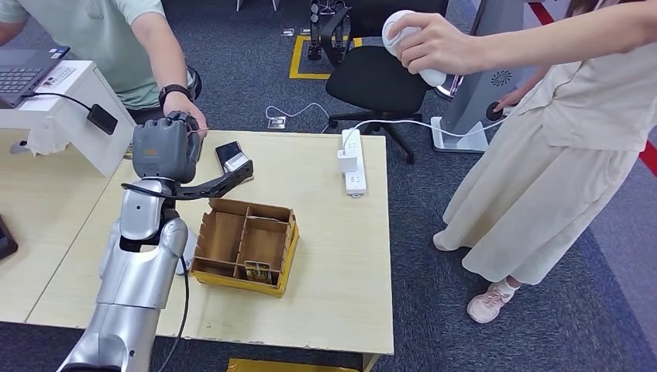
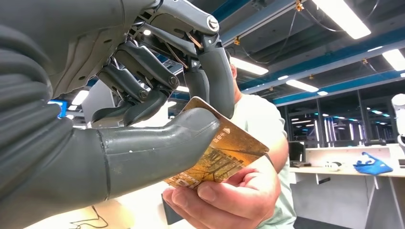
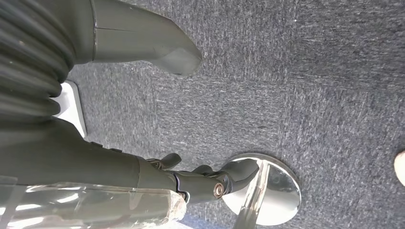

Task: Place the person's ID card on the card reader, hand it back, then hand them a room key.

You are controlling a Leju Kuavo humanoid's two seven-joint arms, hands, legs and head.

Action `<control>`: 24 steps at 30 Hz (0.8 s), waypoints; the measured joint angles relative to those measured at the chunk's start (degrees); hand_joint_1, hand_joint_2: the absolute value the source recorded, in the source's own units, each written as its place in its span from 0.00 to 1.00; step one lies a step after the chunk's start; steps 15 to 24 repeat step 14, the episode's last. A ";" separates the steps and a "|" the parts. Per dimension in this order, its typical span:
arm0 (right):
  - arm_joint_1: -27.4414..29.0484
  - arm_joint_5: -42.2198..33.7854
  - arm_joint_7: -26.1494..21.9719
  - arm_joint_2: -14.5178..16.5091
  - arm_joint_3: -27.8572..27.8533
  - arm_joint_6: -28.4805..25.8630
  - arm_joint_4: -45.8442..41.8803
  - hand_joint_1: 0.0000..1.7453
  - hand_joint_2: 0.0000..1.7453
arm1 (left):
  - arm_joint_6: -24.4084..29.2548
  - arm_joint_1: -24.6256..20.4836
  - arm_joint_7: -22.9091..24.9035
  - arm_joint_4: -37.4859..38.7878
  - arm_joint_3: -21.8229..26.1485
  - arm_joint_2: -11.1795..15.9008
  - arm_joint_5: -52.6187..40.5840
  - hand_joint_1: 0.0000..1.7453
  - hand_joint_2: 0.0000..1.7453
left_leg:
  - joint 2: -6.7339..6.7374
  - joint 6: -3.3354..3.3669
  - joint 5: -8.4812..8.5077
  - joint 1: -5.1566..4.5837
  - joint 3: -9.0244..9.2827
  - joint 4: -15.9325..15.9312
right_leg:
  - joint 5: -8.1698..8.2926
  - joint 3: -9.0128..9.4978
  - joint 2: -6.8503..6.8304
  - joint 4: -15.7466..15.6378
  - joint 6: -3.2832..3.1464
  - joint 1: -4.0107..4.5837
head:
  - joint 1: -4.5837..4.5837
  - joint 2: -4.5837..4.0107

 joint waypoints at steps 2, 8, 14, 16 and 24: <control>0.10 0.44 -0.12 0.09 -0.54 0.11 -0.25 0.00 1.00 | 0.01 0.17 0.39 0.00 0.02 0.21 0.00 1.00 1.00 | 0.00 0.00 0.00 0.00 0.00 0.00 | 0.00 0.00 0.00 0.00 0.00 0.00 | 0.00 0.00; 0.22 1.10 -0.70 0.19 -1.63 0.25 -0.61 0.00 1.00 | 0.34 0.82 0.99 -0.01 0.75 0.33 0.00 0.00 1.00 | -0.01 0.00 0.00 0.00 -0.01 0.00 | 0.00 0.00 -0.02 0.00 0.00 0.00 | 0.00 0.00; 0.19 1.95 -0.96 0.20 -2.18 0.23 -0.71 0.00 1.00 | 1.94 1.78 3.09 -0.94 0.87 1.49 0.00 0.00 1.00 | -0.01 0.00 0.00 0.00 -0.02 0.00 | 0.00 0.00 -0.02 0.00 0.00 0.00 | 0.01 0.01; 0.19 1.95 -0.96 0.20 -2.18 0.23 -0.71 0.00 1.00 | 1.94 1.78 3.09 -0.94 0.87 1.49 0.00 0.00 1.00 | -0.01 0.00 0.00 0.00 -0.02 0.00 | 0.00 0.00 -0.02 0.00 0.00 0.00 | 0.01 0.01; 0.19 1.95 -0.96 0.20 -2.18 0.23 -0.71 0.00 1.00 | 1.94 1.78 3.09 -0.94 0.87 1.49 0.00 0.00 1.00 | -0.01 0.00 0.00 0.00 -0.02 0.00 | 0.00 0.00 -0.02 0.00 0.00 0.00 | 0.01 0.01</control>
